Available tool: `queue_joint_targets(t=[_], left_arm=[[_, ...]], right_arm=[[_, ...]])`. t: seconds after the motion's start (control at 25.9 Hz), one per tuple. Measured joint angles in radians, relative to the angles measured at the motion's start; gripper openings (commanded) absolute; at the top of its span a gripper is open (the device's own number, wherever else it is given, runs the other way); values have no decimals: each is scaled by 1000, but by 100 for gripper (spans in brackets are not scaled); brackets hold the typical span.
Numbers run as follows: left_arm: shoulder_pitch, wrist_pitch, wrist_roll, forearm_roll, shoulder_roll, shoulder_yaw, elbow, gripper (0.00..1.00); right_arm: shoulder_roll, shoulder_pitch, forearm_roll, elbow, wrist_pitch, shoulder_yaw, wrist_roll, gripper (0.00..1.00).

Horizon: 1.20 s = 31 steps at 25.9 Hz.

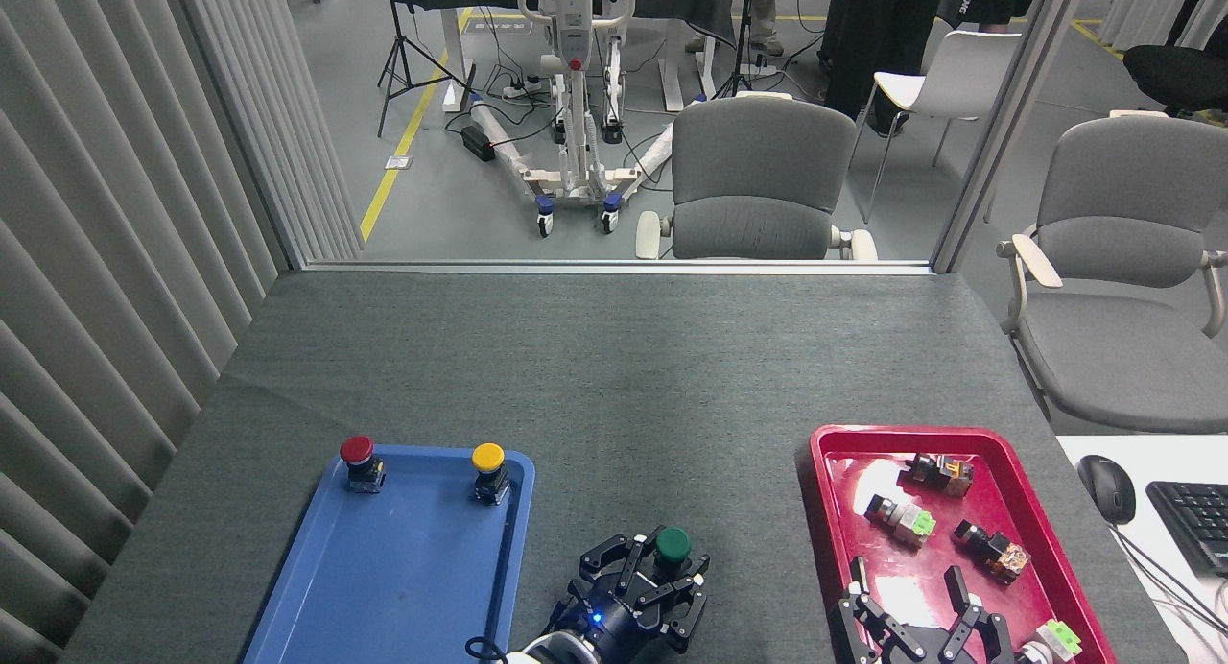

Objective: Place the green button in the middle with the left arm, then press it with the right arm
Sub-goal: 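Set the green button down on the table and open the left gripper, then withdraw the left gripper back over the blue tray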

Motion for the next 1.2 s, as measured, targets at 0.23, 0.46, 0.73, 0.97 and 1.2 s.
queue_joint_targets(t=[0.23,0.46,0.73,0.97,1.2], left_arm=[[0,2,4,1,1,-8,-26,100],[96,10,-4,2,59,53,-262,100],[406,12,-12,0,201,358,-678,100],[568,3,-14,-9,241,602,-828,99],[583,-2,-97,-16,306,656,-853,99]], right_arm=[[4,-17,1,3,6,27,1,100],[13,-67,37,27,57,112,2,99],[32,-139,69,83,135,246,4,94],[68,-190,100,128,149,299,19,57],[85,-254,109,205,149,354,43,26]])
